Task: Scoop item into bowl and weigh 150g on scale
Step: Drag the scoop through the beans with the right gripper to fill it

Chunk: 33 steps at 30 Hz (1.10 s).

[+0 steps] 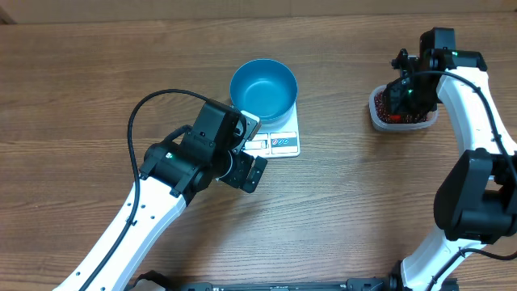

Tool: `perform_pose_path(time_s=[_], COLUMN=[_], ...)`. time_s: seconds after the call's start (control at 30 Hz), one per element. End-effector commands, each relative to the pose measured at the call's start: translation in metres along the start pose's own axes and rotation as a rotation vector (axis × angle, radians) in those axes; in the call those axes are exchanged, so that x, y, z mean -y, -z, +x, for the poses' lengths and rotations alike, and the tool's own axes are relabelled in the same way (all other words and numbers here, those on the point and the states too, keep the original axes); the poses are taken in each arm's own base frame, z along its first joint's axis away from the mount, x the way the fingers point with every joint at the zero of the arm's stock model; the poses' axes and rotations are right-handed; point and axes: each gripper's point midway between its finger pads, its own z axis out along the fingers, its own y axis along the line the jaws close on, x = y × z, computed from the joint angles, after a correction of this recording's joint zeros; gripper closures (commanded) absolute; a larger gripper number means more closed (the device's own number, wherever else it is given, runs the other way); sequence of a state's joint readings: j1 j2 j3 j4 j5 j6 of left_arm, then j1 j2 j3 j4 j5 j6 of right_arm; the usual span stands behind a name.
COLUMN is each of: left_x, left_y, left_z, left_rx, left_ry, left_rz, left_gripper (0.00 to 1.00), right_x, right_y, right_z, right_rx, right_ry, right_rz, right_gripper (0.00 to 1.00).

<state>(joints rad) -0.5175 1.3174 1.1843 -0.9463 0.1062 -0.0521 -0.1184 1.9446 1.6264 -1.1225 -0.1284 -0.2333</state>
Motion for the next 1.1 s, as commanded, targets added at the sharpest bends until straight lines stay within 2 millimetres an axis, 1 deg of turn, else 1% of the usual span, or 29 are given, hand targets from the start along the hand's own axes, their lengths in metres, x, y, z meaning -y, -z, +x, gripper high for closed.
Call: perform_pose_path(time_s=[0.0,0.17,0.33,0.47,0.7,0.87,1.07], left_x=[0.005,0.005,0.005,0.005,0.005,0.005,0.005], left_y=[0.001,0.001,0.001,0.001,0.001,0.001,0.001], left_z=[-0.001,-0.001,-0.001,-0.001,-0.001,-0.001,-0.001], left_rx=[0.006,0.006,0.006,0.006,0.006,0.006,0.006], left_ry=[-0.006,-0.006,-0.006,-0.006,-0.006,-0.006,-0.006], left_rz=[0.019,0.019,0.019,0.019,0.019,0.019,0.019], left_gripper=[0.00,0.00,0.00,0.00,0.00,0.00,0.00], right_x=[-0.015,0.001,-0.003,-0.001,0.001,0.001,0.007], right_y=[-0.002,0.003,0.008,0.006,-0.005,-0.003,-0.001], right_z=[-0.003,0.000,-0.003,-0.001,0.006,0.005,0.005], right_rx=[0.020,0.032,0.064,0.059,0.035,0.049,0.061], right_ry=[-0.011,-0.070,-0.068,-0.066,-0.079,-0.096,-0.118], right_rz=[-0.131,-0.170,-0.268,-0.274,-0.281,-0.318,-0.336], right_gripper=[0.96,0.96,0.96,0.96,0.96,0.96,0.96])
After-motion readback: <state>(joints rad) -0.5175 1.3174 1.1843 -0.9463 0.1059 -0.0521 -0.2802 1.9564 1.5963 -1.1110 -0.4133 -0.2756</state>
